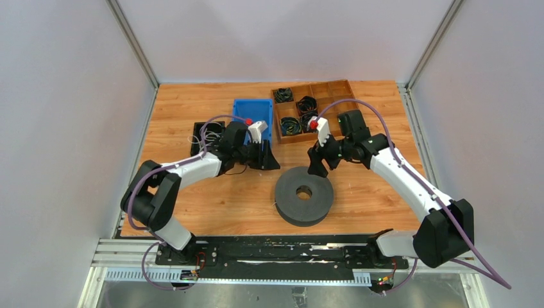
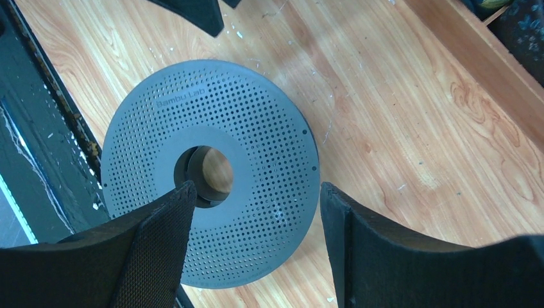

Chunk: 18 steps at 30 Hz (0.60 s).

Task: Wrap the cables
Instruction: Place the cable reel at the center of the board.

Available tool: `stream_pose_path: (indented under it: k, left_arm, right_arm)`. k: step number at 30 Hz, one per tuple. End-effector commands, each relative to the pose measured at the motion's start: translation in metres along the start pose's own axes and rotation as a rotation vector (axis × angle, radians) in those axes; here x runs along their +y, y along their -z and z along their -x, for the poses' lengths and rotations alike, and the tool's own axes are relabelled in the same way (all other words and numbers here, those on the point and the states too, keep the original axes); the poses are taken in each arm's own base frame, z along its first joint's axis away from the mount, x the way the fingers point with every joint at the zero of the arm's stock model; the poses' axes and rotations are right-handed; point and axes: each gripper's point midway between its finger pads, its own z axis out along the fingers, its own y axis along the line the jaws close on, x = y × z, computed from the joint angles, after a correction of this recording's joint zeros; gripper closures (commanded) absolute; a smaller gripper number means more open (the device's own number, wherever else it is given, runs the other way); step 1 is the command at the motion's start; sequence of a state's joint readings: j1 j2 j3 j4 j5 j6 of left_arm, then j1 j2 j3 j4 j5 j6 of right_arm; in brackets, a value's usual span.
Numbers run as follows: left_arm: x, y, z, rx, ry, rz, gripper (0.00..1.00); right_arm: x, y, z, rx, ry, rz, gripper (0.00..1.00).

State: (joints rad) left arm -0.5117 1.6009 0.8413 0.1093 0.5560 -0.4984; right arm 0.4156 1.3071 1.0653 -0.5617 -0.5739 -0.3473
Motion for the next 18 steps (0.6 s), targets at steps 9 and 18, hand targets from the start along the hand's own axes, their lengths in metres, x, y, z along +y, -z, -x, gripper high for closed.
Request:
stream_pose_path:
  k: [9, 18]
  left_arm:
    - [-0.019, 0.054, -0.047, 0.006, -0.655, -0.197, 0.52]
    - [-0.029, 0.052, -0.098, 0.005, -0.875, -0.345, 0.47]
  right_arm:
    - [0.003, 0.006, -0.03, 0.073, 0.055, 0.008, 0.3]
    - [0.021, -0.003, -0.03, 0.054, 0.041, 0.121, 0.3]
